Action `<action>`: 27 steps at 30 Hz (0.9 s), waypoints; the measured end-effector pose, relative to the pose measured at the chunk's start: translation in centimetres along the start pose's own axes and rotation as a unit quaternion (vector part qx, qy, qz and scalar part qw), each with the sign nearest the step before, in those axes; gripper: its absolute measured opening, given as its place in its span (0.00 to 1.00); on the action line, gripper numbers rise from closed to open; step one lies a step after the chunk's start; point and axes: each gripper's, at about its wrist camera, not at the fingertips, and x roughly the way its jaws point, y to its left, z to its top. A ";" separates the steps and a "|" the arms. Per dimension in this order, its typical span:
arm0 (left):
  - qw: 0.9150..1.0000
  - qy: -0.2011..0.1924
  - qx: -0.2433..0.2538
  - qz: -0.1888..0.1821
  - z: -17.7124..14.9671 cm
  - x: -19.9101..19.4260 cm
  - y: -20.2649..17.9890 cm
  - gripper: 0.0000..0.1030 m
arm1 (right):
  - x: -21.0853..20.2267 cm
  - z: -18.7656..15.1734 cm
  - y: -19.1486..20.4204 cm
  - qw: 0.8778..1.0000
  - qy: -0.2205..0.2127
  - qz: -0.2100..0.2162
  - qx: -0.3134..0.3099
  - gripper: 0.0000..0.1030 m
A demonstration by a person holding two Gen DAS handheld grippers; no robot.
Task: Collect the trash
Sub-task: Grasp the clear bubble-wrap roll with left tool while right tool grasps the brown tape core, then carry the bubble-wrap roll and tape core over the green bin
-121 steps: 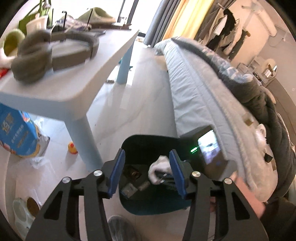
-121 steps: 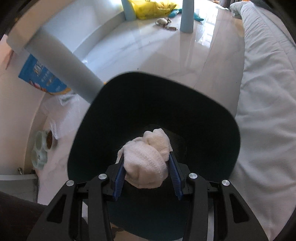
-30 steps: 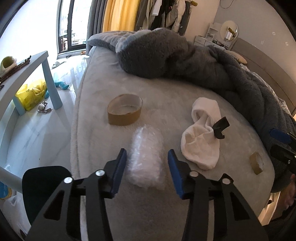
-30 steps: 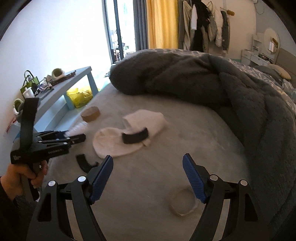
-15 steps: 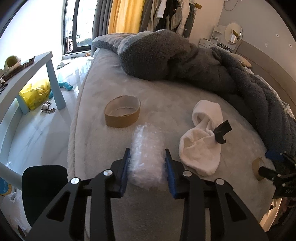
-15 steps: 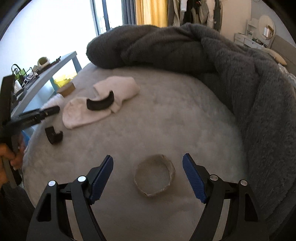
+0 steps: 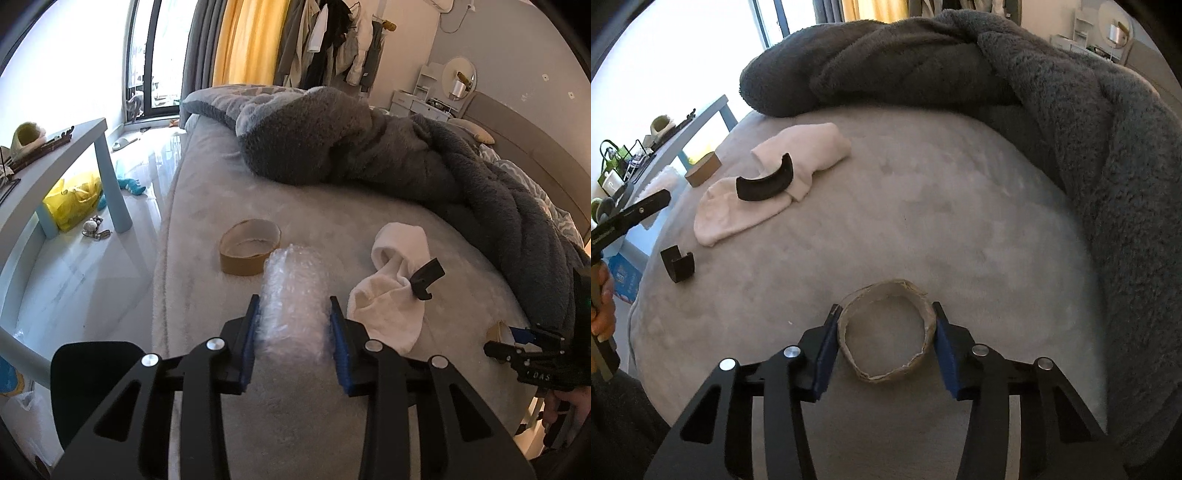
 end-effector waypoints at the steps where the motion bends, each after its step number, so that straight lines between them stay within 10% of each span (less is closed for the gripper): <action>1: 1.000 -0.001 0.000 0.001 0.1 -0.2 0.1 0.36 | 0.0 0.2 0.3 1.000 -0.001 0.000 -0.002 0.46; 27: 1.000 -0.008 -0.012 0.010 0.0 -4.7 5.9 0.36 | -1.7 6.5 13.5 0.993 -0.065 0.075 -0.068 0.46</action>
